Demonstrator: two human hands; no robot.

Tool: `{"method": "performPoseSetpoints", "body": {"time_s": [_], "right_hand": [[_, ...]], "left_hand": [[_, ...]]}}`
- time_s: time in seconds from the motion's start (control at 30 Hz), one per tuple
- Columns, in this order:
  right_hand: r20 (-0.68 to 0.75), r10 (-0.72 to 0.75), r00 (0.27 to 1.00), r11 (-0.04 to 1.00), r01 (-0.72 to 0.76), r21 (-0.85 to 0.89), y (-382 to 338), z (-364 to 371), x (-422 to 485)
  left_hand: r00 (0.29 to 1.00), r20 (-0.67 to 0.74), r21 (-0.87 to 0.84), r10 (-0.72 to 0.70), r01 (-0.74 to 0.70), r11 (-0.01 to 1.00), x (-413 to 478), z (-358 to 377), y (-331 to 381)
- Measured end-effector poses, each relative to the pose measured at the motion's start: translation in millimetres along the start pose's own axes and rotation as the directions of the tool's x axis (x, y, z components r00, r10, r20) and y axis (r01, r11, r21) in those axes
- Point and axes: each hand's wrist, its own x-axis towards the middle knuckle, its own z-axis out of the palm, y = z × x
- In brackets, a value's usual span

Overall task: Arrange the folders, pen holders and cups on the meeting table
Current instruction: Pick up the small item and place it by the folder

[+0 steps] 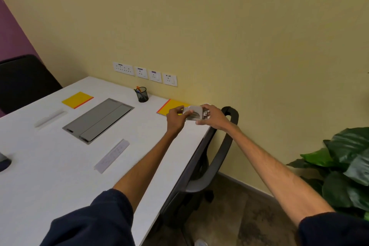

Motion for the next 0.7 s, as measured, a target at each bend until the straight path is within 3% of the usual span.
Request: {"method": "performPoseSetpoints", "body": {"time_s": [0.37, 0.53, 0.7], "right_hand": [[0.048, -0.061, 0.997, 0.976, 0.069, -0.205, 60.9, -49.8, 111.3], [0.084, -0.144, 0.986, 0.969, 0.157, -0.191, 79.2, -66.2, 143.2], [0.148, -0.201, 0.968, 0.962, 0.223, -0.157, 92.8, -75.9, 175.5]], "left_hand": [[0.997, -0.072, 0.001, 0.022, -0.022, 1.0, 101.5, 76.5, 10.5], [0.999, -0.024, 0.01, 0.027, -0.027, 1.0, 131.3, 86.8, 9.1], [0.995, -0.085, 0.038, 0.046, -0.043, 0.998, 153.9, 102.4, 7.4]]}}
